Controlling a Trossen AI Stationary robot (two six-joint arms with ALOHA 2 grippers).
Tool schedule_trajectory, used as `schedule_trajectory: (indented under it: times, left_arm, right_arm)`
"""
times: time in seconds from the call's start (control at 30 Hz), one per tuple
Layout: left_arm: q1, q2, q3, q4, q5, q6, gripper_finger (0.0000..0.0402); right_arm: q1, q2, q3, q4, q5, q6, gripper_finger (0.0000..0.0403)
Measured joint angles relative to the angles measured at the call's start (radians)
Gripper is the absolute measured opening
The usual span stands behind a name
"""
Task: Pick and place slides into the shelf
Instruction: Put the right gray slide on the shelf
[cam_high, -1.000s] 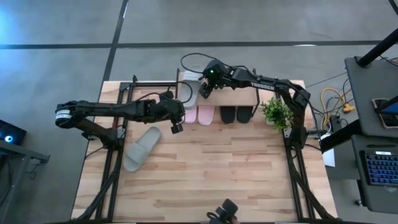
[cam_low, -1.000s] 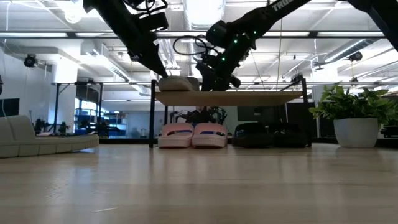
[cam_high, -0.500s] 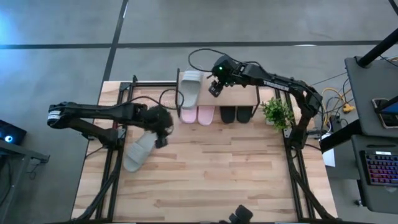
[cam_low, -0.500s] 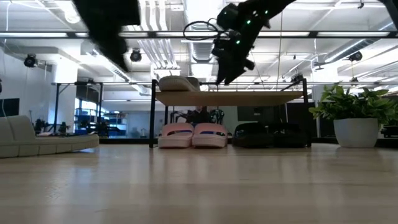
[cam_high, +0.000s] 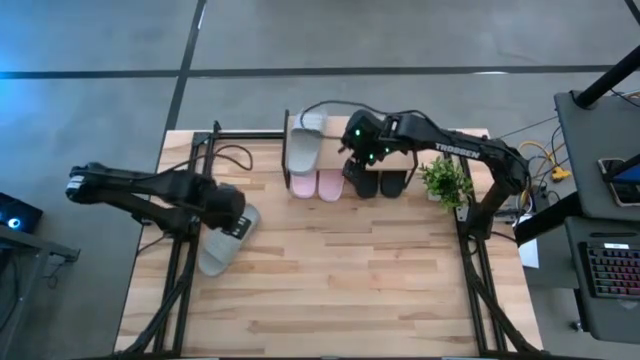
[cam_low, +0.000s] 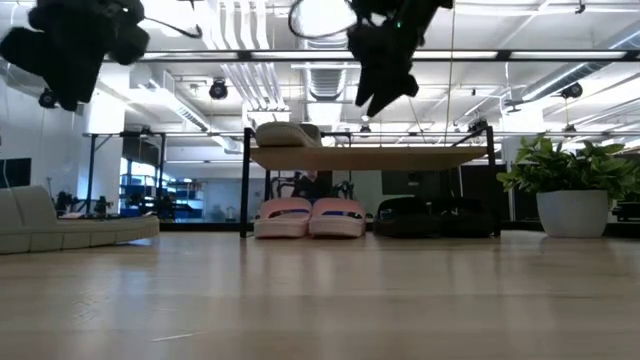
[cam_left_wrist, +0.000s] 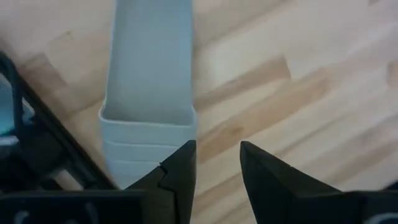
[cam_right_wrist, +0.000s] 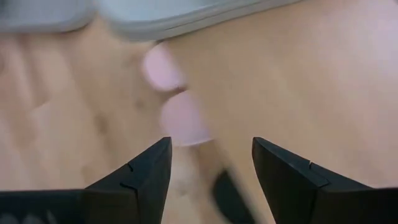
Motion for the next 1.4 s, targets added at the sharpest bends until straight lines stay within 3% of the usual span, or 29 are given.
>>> schedule_trajectory:
  times: [0.07,0.13,0.23,0.33,0.4,0.47,0.53,0.67,0.73,0.83,1.0,1.17,1.4]
  left_arm:
    - [-0.039,-0.019,-0.001,0.000,-0.018,-0.084,0.0109]
    - [-0.061,-0.028,-0.003,0.007,0.023,-0.027,0.0109]
    - [-0.090,-0.018,-0.004,0.110,0.115,0.364,0.0109]
    - [-0.111,0.010,0.000,0.186,0.135,0.771,0.0109]
    - [-0.093,0.048,0.012,0.199,0.123,0.927,0.0109]
    - [-0.059,0.089,0.009,0.187,0.131,0.972,0.0109]
    - [-0.014,0.127,-0.005,0.152,0.210,1.037,0.0109]
    - [0.113,0.218,-0.048,0.064,0.533,1.199,0.0093]
    - [0.182,0.254,-0.066,0.010,0.580,1.285,0.0074]
    - [0.276,0.292,-0.079,-0.080,0.557,1.481,0.0042]
    - [0.423,0.319,-0.078,-0.093,0.475,1.653,0.0004]
    - [0.520,0.297,-0.087,-0.094,0.484,1.796,0.0006]
    - [0.526,0.238,-0.141,-0.095,0.430,1.936,0.0007]
  right_arm:
    - [0.035,-0.015,0.000,-0.029,-0.001,0.005,0.0215]
    - [0.068,-0.024,0.000,-0.057,-0.001,-0.019,0.0215]
    - [0.113,-0.033,0.000,-0.112,0.003,-0.101,0.0215]
    - [0.153,-0.045,0.000,-0.155,0.000,-0.133,0.0215]
    - [0.175,-0.054,0.000,-0.166,-0.003,-0.121,0.0215]
    - [0.193,-0.063,0.000,-0.172,-0.001,-0.089,0.0215]
    - [0.210,-0.076,0.000,-0.171,0.004,-0.066,0.0215]
    - [0.235,-0.098,0.000,-0.171,0.004,-0.030,0.0215]
    - [0.243,-0.103,0.000,-0.170,0.003,-0.009,0.0215]
    - [0.250,-0.107,0.000,-0.169,0.004,0.026,0.0215]
    - [0.262,-0.102,0.000,-0.169,0.004,0.079,0.0215]
    - [0.275,-0.101,0.000,-0.169,0.004,0.118,0.0215]
    - [0.277,-0.101,0.000,-0.169,0.055,0.153,0.0215]
